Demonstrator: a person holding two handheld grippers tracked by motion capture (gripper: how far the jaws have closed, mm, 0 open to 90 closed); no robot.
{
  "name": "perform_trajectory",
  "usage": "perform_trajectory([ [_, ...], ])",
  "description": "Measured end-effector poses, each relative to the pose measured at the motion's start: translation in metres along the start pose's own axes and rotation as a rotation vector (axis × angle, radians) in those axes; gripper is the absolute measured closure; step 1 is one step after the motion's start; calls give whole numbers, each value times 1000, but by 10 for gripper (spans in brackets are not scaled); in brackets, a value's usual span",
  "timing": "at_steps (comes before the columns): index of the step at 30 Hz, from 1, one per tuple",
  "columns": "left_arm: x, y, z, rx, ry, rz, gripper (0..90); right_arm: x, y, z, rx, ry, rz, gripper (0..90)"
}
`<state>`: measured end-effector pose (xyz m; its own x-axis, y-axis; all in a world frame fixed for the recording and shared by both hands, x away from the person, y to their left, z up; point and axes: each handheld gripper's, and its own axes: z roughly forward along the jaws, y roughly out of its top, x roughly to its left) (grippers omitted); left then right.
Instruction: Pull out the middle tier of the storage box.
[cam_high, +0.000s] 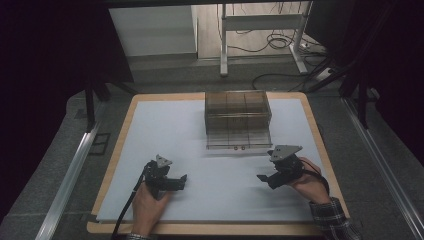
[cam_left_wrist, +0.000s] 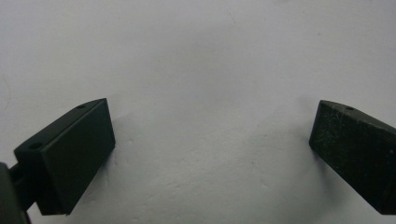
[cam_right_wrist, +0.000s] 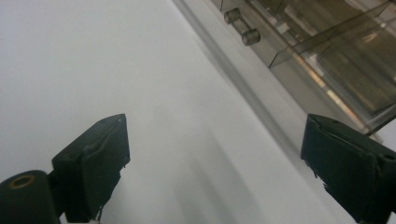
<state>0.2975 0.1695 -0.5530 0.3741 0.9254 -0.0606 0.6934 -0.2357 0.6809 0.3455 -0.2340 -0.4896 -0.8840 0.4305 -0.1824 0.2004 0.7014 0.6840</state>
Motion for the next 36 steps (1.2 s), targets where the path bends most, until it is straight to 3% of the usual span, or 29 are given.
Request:
perform_trajectory([
  [11,0,0,0,0,0,0,0,8,-23,2,-15,-8,68,29],
  [26,0,0,0,-2,0,-1,0,11,-49,10,18,19,166,2],
  [36,0,0,0,-1,1,0,0,11,-50,11,24,23,180,0],
])
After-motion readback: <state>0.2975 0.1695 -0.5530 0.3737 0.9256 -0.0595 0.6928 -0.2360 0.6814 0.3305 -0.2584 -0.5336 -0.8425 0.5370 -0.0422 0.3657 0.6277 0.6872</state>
